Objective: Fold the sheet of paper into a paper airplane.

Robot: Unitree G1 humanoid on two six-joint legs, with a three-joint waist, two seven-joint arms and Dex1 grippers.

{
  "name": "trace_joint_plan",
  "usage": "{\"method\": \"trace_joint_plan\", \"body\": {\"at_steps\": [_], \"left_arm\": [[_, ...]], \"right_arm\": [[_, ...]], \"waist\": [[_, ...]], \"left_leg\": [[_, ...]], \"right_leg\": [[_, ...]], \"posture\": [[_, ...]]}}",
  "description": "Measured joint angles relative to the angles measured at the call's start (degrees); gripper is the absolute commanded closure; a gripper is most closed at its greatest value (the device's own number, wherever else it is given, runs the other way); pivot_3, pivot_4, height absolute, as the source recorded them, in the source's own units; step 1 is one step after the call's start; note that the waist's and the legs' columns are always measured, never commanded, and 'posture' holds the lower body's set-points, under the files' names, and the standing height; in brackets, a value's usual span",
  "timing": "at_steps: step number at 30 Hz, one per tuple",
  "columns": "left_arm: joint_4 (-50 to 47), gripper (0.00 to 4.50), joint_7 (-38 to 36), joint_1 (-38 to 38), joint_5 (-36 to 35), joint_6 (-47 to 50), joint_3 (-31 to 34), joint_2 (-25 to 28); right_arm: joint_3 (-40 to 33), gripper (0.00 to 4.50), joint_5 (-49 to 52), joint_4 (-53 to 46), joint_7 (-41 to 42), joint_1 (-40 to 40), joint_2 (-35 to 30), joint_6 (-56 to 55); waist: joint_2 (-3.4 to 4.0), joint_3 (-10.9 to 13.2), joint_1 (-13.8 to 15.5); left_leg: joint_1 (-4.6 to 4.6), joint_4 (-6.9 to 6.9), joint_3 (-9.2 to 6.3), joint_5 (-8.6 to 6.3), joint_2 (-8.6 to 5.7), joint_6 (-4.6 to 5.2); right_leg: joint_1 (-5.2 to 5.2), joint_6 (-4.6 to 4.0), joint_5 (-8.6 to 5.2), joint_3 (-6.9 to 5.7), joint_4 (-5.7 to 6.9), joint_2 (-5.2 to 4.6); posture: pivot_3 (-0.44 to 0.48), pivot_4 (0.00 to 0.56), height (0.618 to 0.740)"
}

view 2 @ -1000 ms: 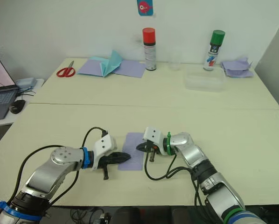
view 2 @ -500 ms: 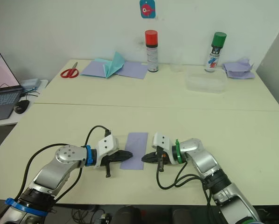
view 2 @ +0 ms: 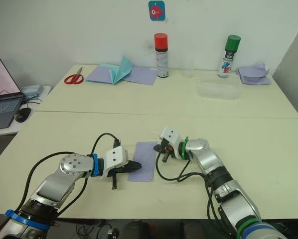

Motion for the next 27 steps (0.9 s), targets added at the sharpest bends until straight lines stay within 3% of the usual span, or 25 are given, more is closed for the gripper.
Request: {"method": "trace_joint_plan", "body": {"at_steps": [6,14,27], "left_arm": [[-0.02,4.5,-0.09,-0.02,0.04,-0.02,0.0,0.01],[0.49,4.5,-0.93,-0.41,0.04,-0.02,0.19,0.11],[0.71,4.5,-1.12,-0.8,0.05,-0.02,0.02,0.23]], "right_arm": [[-1.53,4.48,-0.83,3.25,-0.48,-1.12,0.61,-3.11],[-1.2,4.48,2.18,-8.7,7.69,4.47,0.06,-3.48],[0.93,4.48,-1.0,-12.12,5.4,7.86,-2.07,-1.05]], "waist": [[0.01,0.0,0.0],[0.04,0.0,-0.1],[0.05,0.01,-0.1]], "left_leg": [[-0.01,-0.01,-0.01,0.0,0.01,0.0],[-0.01,-0.04,-0.07,-0.01,0.03,0.0],[-0.02,-0.04,-0.05,-0.01,0.03,0.0]], "right_leg": [[0.0,0.0,0.0,0.02,0.0,0.0],[0.0,0.01,-0.02,0.01,0.0,0.0],[-0.01,0.0,-0.06,0.01,-0.01,0.0]], "posture": [[0.0,0.15,0.74],[0.0,0.15,0.74],[0.0,0.15,0.74]]}}
